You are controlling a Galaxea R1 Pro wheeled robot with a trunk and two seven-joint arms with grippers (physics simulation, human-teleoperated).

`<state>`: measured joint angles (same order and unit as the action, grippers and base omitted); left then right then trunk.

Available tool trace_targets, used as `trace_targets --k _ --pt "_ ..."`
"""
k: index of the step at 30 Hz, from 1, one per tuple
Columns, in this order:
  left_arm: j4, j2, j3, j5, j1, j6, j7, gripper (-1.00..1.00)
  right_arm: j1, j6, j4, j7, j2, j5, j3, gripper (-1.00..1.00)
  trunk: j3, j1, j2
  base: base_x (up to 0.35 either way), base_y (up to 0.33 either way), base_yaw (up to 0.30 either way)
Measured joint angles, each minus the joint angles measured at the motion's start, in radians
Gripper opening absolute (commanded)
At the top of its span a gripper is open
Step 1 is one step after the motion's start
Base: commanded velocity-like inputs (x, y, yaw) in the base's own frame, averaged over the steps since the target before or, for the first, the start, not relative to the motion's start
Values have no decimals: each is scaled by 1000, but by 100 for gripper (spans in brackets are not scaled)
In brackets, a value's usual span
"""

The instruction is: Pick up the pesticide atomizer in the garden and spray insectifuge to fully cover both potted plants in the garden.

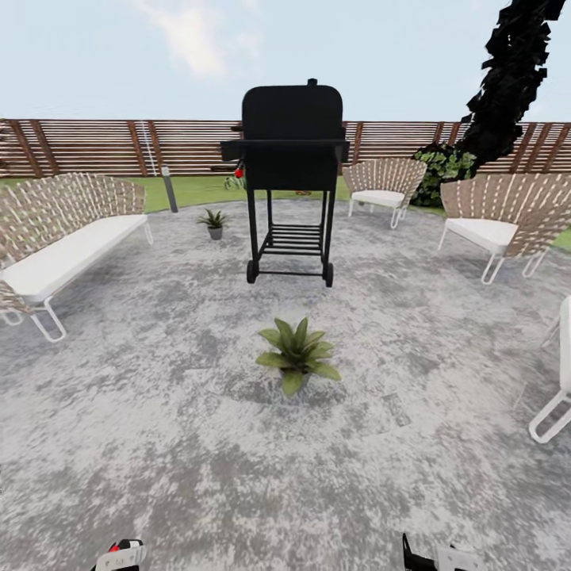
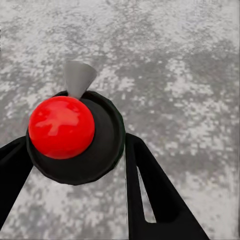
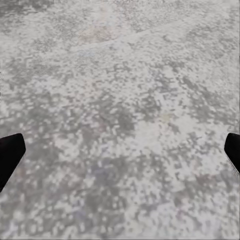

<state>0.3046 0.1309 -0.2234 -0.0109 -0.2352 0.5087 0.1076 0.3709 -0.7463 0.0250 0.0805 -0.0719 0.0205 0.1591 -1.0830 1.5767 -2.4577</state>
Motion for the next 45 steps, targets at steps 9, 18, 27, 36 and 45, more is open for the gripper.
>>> trace_targets --k 9,18,27,36,45 --pt "0 0 0 0 0 1 0 -100 0 0 0 0 0 0 0 100 0 0 0 268 -210 249" --pt "0 -1 0 0 0 1 0 -100 0 0 0 0 0 0 0 100 0 0 0 232 -219 19" --pt "0 -2 0 0 0 2 0 -100 0 0 0 -1 1 0 0 100 0 0 0 107 -259 0" --pt "1 -2 0 0 0 1 0 -100 0 0 0 0 1 0 0 100 0 0 0 126 -263 76" --pt "0 -1 0 0 0 1 0 -100 0 0 0 0 1 0 0 100 0 0 0 215 -251 268"
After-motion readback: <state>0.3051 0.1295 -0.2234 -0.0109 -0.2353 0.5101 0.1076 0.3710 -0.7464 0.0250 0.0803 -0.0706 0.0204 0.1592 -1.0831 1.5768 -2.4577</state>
